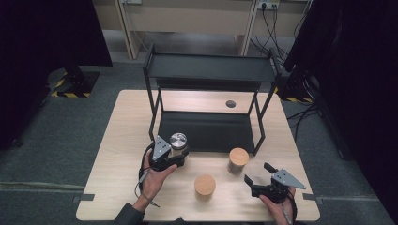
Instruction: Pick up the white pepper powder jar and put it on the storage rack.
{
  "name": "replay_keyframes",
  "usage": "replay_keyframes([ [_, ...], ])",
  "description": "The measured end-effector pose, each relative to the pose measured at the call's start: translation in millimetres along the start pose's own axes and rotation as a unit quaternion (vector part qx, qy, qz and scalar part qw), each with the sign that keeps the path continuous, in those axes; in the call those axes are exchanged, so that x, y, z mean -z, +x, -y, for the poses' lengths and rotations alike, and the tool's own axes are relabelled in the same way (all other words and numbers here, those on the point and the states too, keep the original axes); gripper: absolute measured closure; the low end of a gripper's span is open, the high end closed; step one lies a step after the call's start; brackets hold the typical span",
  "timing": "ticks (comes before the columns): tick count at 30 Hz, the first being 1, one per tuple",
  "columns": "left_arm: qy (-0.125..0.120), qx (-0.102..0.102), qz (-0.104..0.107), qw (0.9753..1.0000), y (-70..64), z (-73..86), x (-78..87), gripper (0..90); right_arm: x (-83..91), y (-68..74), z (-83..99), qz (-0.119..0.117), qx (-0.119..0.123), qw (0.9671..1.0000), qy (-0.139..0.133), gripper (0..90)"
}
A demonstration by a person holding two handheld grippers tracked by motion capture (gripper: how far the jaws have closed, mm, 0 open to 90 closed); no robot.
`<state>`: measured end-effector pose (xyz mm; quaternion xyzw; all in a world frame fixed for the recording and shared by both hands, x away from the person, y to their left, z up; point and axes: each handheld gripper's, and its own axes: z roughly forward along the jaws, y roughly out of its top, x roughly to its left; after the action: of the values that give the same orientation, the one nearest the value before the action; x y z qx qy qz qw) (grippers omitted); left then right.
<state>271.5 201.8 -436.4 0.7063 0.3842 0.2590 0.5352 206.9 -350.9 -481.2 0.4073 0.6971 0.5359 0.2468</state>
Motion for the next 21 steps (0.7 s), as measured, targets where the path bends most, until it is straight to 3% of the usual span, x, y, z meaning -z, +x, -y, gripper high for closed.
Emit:
replay_keyframes([
  [21,-0.003,-0.001,-0.017,0.9998,0.0,-11.2,-22.9,30.9,-0.1,-0.6,-0.1,-0.001,-0.001,1.0000,0.000,0.9],
])
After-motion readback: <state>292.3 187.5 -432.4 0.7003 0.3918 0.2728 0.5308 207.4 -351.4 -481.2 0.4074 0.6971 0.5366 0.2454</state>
